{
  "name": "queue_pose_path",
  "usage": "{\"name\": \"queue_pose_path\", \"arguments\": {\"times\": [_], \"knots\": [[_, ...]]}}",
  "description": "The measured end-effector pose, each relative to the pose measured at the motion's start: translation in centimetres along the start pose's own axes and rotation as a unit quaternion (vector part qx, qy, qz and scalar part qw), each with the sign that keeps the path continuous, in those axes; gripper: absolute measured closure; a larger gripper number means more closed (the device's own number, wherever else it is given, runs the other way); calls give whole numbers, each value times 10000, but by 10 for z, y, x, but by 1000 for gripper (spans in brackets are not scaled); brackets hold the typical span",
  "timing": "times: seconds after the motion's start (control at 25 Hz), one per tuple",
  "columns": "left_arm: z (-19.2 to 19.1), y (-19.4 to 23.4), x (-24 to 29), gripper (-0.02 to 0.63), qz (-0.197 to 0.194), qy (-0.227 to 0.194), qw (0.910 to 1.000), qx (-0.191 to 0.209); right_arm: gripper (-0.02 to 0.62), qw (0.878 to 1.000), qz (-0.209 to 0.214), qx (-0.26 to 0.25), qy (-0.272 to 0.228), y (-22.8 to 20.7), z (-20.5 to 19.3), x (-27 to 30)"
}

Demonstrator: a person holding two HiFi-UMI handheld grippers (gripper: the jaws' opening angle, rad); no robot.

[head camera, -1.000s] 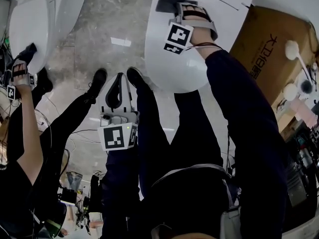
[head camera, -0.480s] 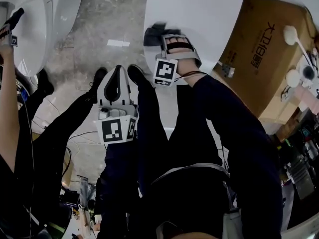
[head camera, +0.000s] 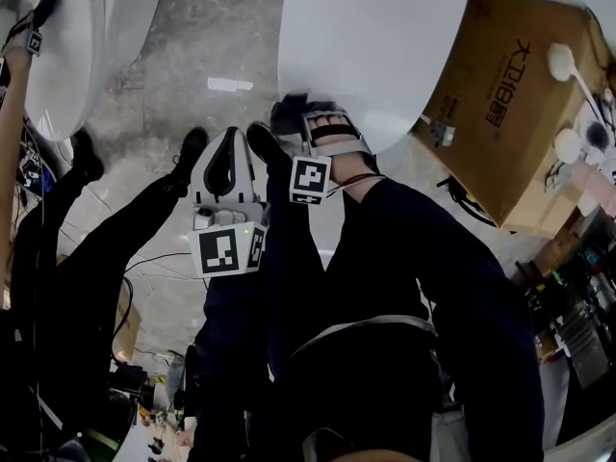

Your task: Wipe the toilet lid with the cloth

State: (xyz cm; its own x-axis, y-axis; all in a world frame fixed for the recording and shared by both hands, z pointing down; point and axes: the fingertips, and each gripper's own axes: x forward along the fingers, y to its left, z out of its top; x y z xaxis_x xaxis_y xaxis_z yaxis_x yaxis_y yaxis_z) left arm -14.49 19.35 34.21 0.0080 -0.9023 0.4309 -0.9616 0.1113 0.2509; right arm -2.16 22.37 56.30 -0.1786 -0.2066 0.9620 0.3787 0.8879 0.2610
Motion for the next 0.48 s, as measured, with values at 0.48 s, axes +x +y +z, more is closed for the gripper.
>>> {"name": "queue_pose_path", "arguments": {"times": [0.48], "knots": [[10, -5, -3, 591, 81, -98, 9999, 45, 522, 9986, -405, 18, -346, -45, -1, -12]]}}
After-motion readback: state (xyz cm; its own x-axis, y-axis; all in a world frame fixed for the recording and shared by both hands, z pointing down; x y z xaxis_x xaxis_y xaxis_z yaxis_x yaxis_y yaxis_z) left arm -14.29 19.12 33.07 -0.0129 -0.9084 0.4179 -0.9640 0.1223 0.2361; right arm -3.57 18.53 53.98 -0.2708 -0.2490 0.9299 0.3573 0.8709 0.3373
